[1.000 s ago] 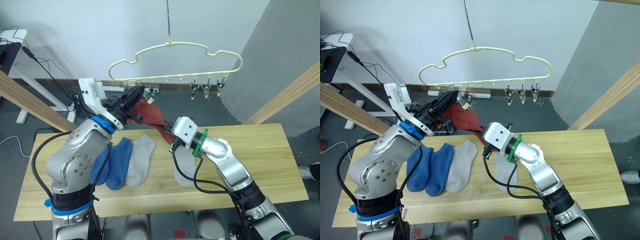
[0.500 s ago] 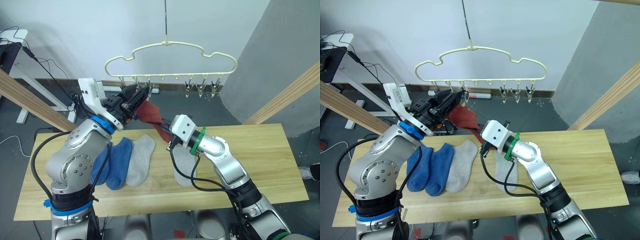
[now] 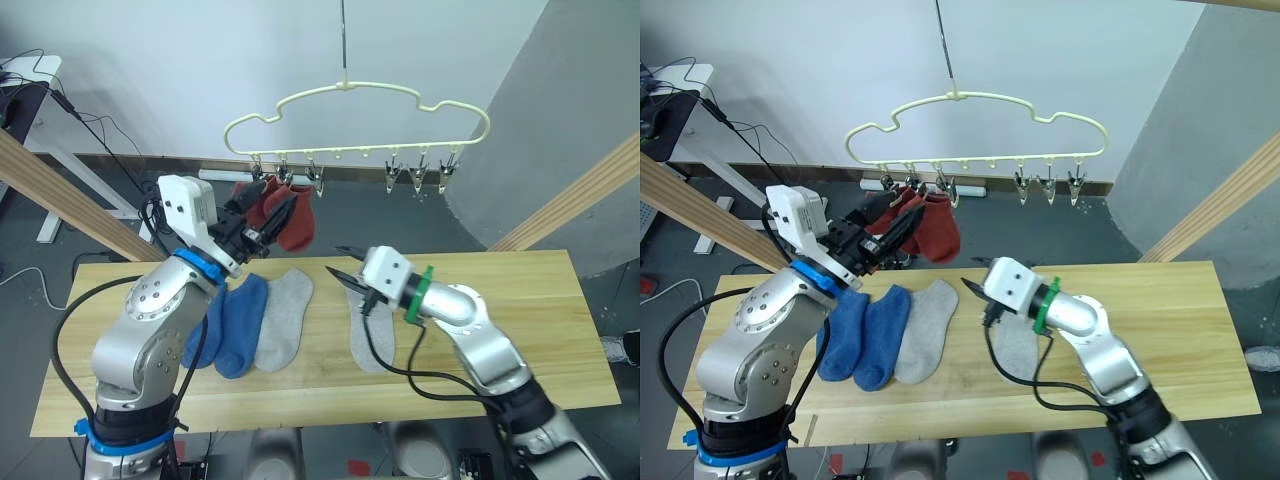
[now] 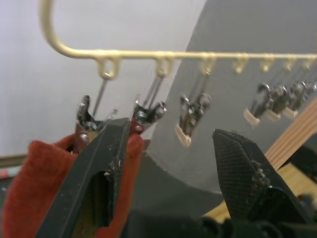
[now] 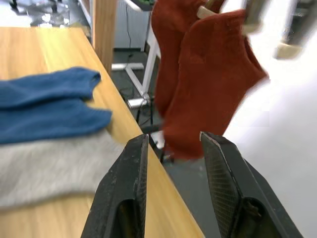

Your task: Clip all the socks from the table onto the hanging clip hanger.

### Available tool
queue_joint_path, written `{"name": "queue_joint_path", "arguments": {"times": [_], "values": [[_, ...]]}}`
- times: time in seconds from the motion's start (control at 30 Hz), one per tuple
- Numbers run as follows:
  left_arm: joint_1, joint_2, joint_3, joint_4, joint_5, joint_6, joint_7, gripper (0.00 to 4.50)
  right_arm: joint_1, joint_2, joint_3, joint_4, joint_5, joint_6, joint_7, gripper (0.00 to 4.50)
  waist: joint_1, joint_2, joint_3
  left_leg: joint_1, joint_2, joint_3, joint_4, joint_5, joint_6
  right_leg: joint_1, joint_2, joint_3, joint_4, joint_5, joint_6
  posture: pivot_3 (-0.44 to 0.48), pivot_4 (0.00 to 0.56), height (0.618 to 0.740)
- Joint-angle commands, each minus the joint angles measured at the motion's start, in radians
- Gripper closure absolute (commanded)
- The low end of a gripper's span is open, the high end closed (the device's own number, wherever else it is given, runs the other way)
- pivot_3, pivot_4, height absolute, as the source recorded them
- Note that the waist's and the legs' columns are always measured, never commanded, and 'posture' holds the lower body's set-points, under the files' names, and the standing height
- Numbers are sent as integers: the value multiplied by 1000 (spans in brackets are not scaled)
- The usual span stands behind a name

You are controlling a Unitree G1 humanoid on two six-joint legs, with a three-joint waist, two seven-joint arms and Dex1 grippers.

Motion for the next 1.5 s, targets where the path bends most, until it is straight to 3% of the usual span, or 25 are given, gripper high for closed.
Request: {"name": "queue_joint_path", "arguments": {"times": [0.03, 0.3, 0.53, 0.73, 0.87, 1.5], "values": [[32, 4, -15, -39, 106, -134, -13, 1587, 50, -100, -143, -208, 180, 88, 106, 2805, 0, 0, 0, 0, 0, 0, 0, 0, 0, 0, 0, 0, 0, 0, 0, -172, 368, 740], [87, -88, -131, -29, 224, -264, 1, 1587, -59, -245, -390, -312, 506, 393, 128, 2805, -6, 0, 0, 1, -1, 1, 0, 0, 0, 1, 4, 0, 0, 0, 0, -211, 360, 740], [80, -211, -180, 42, 342, -328, 100, 1587, -63, -325, -447, -332, 554, 454, 101, 2805, -10, 0, 0, 0, -1, 1, 0, 0, 1, 1, 4, 1, -1, 0, 0, -257, 356, 740], [66, -275, -179, 97, 392, -371, 151, 1587, -42, -345, -453, -344, 564, 462, 84, 2805, -18, 0, 0, 0, -1, 1, 1, 0, 1, 1, 4, 1, -1, 0, 0, -270, 354, 740], [59, -294, -187, 125, 413, -382, 156, 2389, -45, -345, -453, -344, 568, 462, 76, 2746, -28, 0, 0, 0, -1, 1, 1, 0, 1, 1, 4, 1, -1, 0, 0, -270, 354, 740], [-79, -327, -153, 259, 426, -422, 173, 2389, -80, -352, -443, -340, 584, 468, 62, 2746, -33, 0, 0, 0, -1, 1, 1, 0, 1, 1, 4, 0, 0, 0, 0, -290, 358, 740]]}}
